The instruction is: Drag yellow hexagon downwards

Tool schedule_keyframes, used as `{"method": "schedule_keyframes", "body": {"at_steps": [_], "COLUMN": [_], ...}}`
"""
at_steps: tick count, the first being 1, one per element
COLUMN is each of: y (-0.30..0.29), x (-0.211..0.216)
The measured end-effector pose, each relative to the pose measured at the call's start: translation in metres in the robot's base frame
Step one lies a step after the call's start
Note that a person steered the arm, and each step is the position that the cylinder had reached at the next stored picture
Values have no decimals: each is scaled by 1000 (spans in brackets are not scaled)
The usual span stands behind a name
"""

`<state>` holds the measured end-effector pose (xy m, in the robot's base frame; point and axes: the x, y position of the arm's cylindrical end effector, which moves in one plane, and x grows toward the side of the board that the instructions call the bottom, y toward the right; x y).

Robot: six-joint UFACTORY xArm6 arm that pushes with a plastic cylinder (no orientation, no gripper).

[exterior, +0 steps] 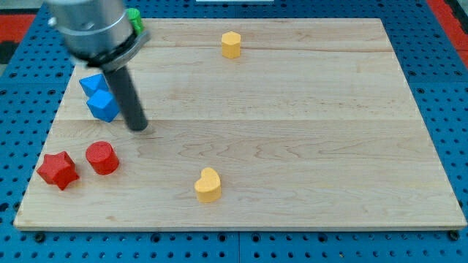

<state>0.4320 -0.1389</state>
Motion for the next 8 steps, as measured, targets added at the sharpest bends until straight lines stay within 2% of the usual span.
{"method": "schedule_keyframes", "body": {"at_steps": [2,3,4,5,6,7,8], "y": [46,88,99,144,138,166,234], "x": [-145,-199,-187,-115,-137,-153,-155]}}
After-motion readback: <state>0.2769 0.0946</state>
